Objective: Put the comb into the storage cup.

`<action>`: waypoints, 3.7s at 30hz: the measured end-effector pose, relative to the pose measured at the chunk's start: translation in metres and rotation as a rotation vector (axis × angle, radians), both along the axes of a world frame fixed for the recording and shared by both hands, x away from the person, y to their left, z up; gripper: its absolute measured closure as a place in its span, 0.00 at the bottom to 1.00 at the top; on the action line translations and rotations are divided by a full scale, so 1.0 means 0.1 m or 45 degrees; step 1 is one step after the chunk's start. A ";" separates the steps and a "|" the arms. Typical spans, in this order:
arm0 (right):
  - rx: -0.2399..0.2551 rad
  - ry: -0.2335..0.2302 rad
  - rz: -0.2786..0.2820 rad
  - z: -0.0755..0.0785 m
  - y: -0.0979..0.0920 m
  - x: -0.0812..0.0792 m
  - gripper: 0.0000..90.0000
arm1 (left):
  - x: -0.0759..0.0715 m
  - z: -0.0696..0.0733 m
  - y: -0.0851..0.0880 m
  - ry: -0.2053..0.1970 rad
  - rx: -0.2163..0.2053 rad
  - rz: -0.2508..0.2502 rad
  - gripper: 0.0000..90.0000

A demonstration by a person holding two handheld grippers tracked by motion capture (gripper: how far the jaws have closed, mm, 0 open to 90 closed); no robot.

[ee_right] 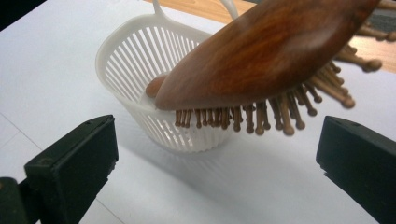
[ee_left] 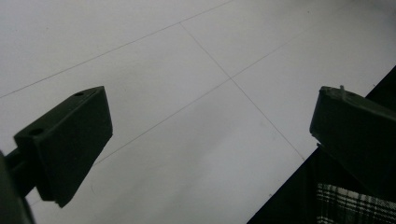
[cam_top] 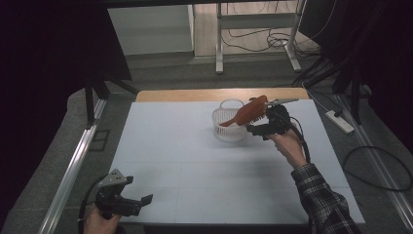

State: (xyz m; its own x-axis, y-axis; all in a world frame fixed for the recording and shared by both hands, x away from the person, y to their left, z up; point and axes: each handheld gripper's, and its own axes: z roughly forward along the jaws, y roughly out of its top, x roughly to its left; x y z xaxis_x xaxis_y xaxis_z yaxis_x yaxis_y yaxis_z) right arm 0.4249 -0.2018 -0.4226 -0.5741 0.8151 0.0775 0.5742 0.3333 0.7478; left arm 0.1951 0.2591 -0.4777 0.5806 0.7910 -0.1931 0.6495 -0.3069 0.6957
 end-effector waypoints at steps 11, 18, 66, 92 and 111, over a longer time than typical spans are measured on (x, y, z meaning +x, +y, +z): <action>-0.006 0.012 0.033 -0.02 -0.02 -0.08 0.00 | 0.00 0.00 0.00 -0.002 -0.004 0.000 0.00; 0.007 0.008 0.049 -0.02 -0.05 -0.14 0.00 | 0.00 0.00 0.00 -0.001 -0.002 0.000 0.00; -0.031 -0.005 0.155 -0.03 -0.21 -0.64 0.00 | 0.00 0.00 0.00 0.003 -0.007 -0.006 0.01; -0.056 -0.004 0.171 -0.11 -0.40 -0.95 0.00 | 0.00 0.00 0.00 0.003 -0.002 -0.013 0.01; -0.098 0.020 0.137 -0.14 -0.55 -1.17 0.00 | 0.00 0.00 0.00 0.001 0.000 -0.015 0.01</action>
